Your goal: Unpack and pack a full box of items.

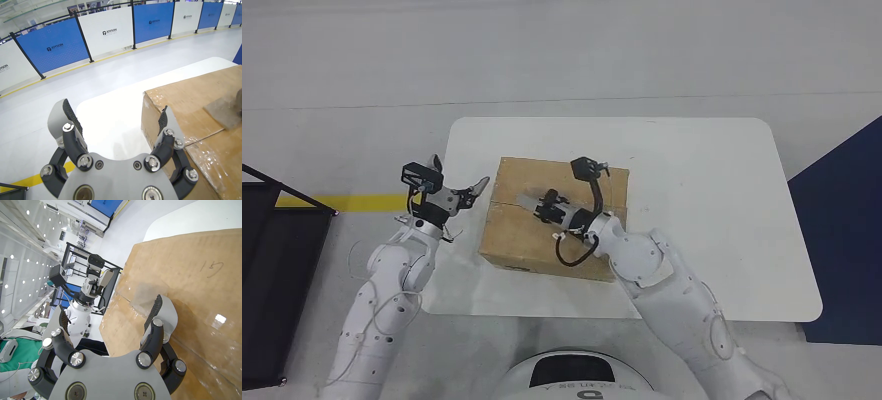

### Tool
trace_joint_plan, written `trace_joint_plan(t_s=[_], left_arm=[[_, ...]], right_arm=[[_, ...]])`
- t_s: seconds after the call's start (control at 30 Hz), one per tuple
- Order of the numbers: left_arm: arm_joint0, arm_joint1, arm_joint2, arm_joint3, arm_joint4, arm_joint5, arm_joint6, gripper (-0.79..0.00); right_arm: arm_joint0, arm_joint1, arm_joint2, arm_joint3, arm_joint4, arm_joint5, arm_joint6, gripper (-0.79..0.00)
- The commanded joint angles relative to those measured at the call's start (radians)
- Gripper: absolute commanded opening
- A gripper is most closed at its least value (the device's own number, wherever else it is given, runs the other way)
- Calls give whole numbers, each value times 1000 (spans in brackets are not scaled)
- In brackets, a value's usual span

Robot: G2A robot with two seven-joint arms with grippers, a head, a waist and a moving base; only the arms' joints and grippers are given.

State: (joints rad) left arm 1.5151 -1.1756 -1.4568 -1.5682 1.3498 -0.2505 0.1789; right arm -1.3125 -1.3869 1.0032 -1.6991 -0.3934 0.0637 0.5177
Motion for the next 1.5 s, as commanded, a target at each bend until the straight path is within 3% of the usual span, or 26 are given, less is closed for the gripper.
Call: trace_joint_plan(t_s=[0.0,0.33,0.77,1.0,1.47], left_arm=[[4,0,-5,-3,-5,1,5,0],[26,1,-33,-8,-16,26,33,0],[49,0,-48,-30,-10,47,49,0],[50,-1,-49,-32,-6,49,42,0],[63,-2,-51,-79,16,60,36,0]], right_arm=[[34,-7,-23,25,8,7,-3,0],[153,-35,-112,119,26,23,-5,0],[112,-27,-55,127,56,-177,-127,0],[92,-22,-38,131,52,-156,-122,0],[224,-63,-163,250,101,-149,-70,0]])
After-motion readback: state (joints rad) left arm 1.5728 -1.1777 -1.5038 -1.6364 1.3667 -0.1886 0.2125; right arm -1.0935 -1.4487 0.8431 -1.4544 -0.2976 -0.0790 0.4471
